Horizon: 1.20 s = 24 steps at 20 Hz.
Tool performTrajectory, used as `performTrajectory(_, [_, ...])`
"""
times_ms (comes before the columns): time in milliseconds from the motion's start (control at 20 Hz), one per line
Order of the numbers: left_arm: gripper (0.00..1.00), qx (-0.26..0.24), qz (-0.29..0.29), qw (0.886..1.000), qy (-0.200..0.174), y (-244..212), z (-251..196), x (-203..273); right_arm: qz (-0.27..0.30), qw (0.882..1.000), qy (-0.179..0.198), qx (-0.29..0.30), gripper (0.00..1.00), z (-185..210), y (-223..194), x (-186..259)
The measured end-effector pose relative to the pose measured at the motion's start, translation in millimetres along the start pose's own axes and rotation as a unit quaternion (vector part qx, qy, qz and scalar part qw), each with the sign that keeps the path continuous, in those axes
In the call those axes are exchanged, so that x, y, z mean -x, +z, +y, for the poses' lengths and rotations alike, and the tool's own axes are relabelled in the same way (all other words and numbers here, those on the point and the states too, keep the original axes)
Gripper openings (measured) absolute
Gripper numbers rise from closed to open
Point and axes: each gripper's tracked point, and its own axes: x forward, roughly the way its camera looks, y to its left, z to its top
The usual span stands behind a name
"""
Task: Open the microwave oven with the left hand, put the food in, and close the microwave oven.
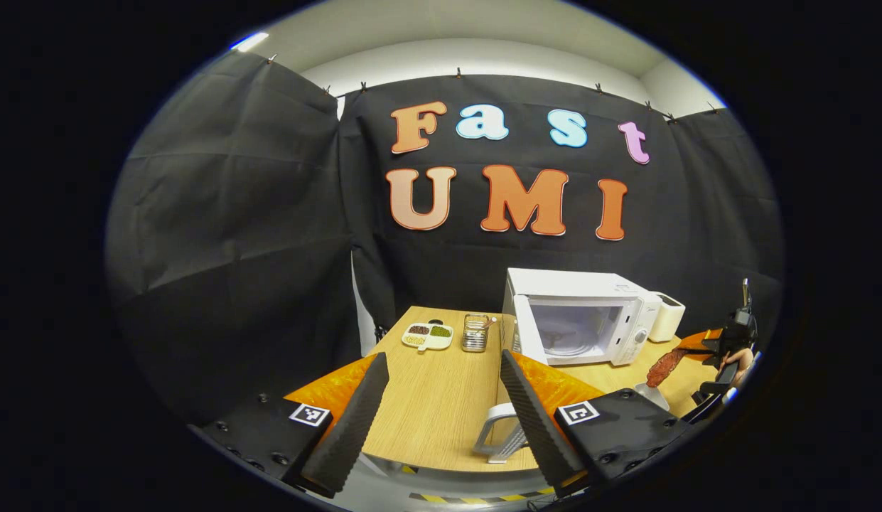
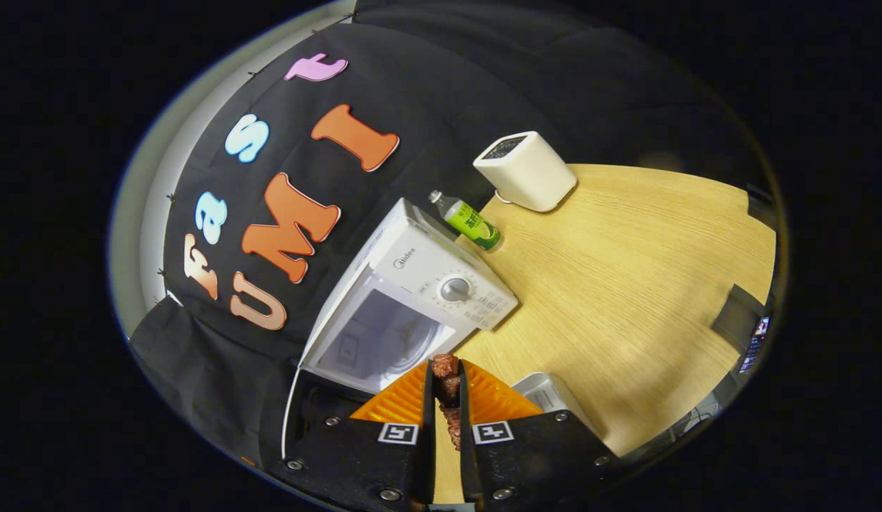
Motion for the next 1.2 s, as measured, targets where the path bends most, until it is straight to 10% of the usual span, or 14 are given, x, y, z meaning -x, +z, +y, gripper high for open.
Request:
performTrajectory(600, [0.98,-0.004,-0.048,0.999,0.025,33.2,42.3,-10.3,-0.022,0.995,0.079,-0.053,0.13,105.4,-14.8,-30.6])
performTrajectory(1200, [0.97,0.004,-0.055,0.998,0.025,35.5,62.1,-61.6,-0.022,0.995,0.062,-0.077,0.14,140.6,-48.2,-133.5])
